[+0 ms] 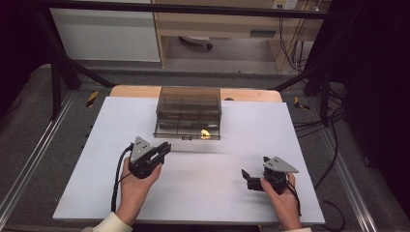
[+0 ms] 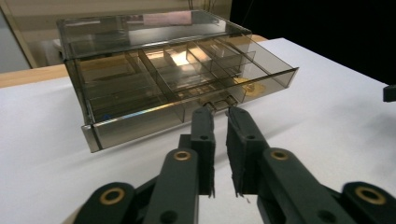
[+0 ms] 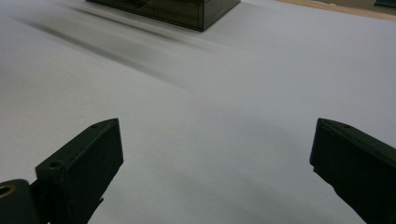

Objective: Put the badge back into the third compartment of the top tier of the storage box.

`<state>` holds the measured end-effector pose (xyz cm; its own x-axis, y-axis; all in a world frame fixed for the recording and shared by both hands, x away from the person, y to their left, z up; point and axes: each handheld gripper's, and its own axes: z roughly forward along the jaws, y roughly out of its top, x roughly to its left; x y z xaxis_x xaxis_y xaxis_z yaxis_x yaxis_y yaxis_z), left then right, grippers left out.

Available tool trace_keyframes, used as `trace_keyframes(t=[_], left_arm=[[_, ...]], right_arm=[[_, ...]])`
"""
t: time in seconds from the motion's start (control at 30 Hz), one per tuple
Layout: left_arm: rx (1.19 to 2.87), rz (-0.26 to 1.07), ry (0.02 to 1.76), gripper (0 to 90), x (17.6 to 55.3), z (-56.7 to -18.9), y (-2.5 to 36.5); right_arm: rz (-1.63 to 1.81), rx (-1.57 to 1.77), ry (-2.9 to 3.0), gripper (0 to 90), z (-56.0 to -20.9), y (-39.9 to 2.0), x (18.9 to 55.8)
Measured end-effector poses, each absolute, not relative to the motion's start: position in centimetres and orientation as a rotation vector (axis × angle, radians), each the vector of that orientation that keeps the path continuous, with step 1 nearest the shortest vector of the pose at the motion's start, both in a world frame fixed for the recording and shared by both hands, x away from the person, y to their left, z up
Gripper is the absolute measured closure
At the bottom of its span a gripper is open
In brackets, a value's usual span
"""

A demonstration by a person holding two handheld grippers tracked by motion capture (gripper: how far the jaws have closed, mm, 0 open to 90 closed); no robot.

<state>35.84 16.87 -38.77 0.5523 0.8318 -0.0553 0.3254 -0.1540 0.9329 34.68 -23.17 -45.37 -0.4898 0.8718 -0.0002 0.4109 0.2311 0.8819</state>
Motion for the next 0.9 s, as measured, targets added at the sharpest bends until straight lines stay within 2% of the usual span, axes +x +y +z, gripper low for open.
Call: trace_keyframes(t=[0.2,0.47,0.57,0.9], left_arm=[[1.744,0.535,0.978,89.8,36.5,-39.3,16.8],[1.755,0.511,0.996,90.0,37.1,-39.5,16.6],[1.736,0.455,1.027,90.0,37.5,-39.8,16.6],[1.751,0.477,1.037,90.0,37.9,-40.0,16.5]], right_arm=[[1.198,1.170,2.012,3.1,-45.5,-23.1,34.8],[1.207,1.175,2.000,3.1,-45.3,-23.2,34.7],[1.210,1.180,1.996,3.0,-45.3,-23.1,34.7],[1.199,1.179,2.008,3.0,-45.4,-23.0,34.7]])
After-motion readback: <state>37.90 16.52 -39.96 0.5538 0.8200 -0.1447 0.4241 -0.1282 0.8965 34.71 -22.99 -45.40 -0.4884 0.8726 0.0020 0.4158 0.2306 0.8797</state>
